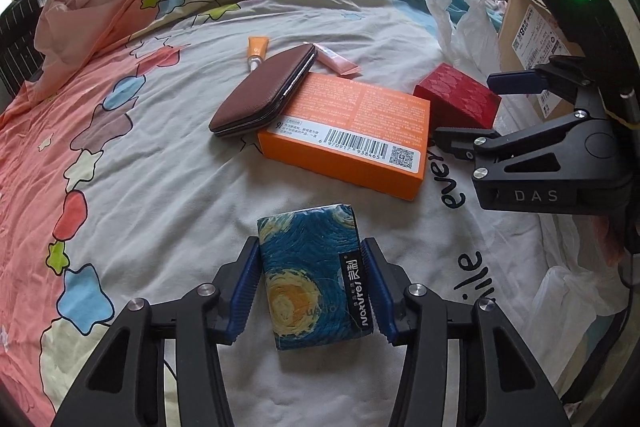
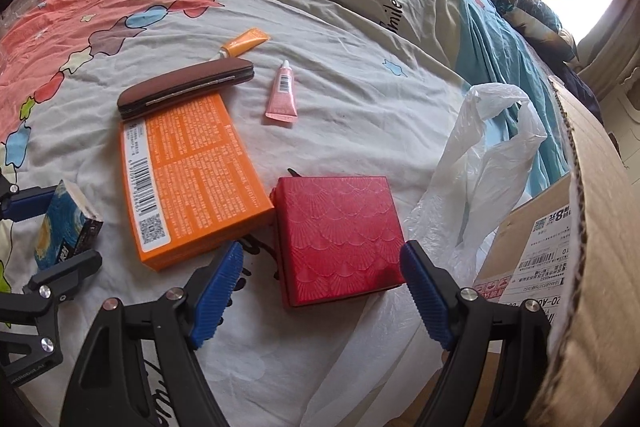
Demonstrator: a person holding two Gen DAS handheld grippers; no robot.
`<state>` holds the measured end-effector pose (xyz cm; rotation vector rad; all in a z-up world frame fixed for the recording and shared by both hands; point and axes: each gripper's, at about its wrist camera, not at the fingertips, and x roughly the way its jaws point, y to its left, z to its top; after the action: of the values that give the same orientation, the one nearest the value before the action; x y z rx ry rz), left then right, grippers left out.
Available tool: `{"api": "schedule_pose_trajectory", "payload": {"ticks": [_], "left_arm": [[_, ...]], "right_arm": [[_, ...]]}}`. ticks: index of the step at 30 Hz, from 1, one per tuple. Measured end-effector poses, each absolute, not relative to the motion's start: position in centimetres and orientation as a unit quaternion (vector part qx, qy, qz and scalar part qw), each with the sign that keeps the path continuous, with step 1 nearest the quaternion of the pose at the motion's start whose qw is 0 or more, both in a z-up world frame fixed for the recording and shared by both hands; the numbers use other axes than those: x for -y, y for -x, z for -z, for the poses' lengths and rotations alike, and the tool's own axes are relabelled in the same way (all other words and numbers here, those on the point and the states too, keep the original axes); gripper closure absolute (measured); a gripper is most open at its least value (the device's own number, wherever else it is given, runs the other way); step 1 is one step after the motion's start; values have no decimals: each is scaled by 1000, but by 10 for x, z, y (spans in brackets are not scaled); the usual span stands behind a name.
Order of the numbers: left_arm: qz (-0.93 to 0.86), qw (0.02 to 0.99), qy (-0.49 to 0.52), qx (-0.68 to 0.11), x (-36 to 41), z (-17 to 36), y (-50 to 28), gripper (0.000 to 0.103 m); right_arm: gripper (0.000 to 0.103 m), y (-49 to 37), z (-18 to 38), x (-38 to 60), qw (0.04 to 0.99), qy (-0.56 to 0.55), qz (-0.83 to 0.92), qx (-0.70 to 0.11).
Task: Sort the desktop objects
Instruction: 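Grasp the blue print pack with the left gripper while the right grasps the red box, then lift the blue pack and red box and carry both over the cardboard box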
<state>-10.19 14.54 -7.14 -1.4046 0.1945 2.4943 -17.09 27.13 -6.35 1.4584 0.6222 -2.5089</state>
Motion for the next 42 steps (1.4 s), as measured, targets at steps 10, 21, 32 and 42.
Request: {"api": "schedule_pose_trajectory", "payload": {"ticks": [10,21,32,42], "left_arm": [[-860,142,486,-65,-146,72,103,52],[-858,144,487,-74,-148,75,103,53],[-857,147,489,-71,-151,73,105,53],[-860,145,485,-65,-138,63,100,56]], "right_arm": [[25,179,68,-270,68,-493,832,-246],[25,196,76,-271,70,-515,820,-241],[31,177,65,-268,77,-504,835,-207],[32,129,21,-262,75,-462,866,-175]]}}
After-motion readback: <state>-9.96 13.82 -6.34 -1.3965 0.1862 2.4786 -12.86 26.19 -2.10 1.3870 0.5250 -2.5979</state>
